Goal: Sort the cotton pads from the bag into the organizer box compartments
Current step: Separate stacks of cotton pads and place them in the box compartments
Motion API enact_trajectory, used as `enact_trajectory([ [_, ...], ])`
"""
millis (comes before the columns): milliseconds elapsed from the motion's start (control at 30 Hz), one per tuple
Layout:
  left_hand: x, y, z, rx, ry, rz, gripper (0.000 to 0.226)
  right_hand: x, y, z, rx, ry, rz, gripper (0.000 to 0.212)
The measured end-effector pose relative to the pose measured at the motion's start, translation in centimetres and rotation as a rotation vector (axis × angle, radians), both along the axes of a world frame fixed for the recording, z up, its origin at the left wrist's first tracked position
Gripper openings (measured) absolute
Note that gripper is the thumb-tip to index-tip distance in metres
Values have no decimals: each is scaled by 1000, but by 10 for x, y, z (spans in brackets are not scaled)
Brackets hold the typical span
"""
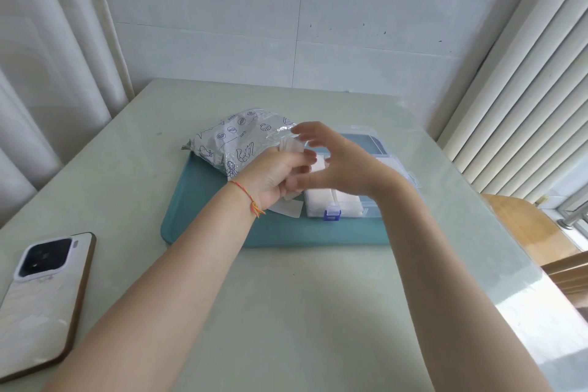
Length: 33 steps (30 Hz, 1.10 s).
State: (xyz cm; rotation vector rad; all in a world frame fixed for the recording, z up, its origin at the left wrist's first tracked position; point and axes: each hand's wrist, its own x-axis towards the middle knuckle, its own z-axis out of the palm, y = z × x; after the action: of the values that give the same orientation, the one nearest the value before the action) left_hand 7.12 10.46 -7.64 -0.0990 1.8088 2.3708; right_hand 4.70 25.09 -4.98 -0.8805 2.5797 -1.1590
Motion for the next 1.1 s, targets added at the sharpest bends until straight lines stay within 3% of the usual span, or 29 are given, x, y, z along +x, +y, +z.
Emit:
enact_trajectory([
  [100, -1, 4, 5, 24, -42, 31, 10, 4, -7, -2, 103, 119, -6, 82],
  [233, 0, 13, 9, 14, -106, -66, 13, 5, -11, -4, 186, 284, -65, 73],
  [400, 3, 25, 17, -15, -98, -187, 17, 9, 4, 3, 201, 326, -96, 60],
  [533, -2, 36, 16, -91, -50, -192, 14, 9, 30, 10, 99, 114, -72, 77],
  [667, -6, 43, 15, -175, 76, -213, 22, 1, 58, 10, -245, -191, -153, 45],
  [833, -9, 50, 16, -260, 132, -329, 14, 0, 67, 3, -289, -277, -188, 23],
  [900, -10, 53, 17, -290, 120, -323, 20, -4, 70, 1, -321, -283, -232, 13],
  [1000, -10, 55, 18, -354, 60, -145, 35, -8, 75, 1, -288, -263, -358, 6],
  [1100, -12, 50, 15, -579, 97, 99, 12, -9, 80, 0, -173, -257, -417, 11],
])
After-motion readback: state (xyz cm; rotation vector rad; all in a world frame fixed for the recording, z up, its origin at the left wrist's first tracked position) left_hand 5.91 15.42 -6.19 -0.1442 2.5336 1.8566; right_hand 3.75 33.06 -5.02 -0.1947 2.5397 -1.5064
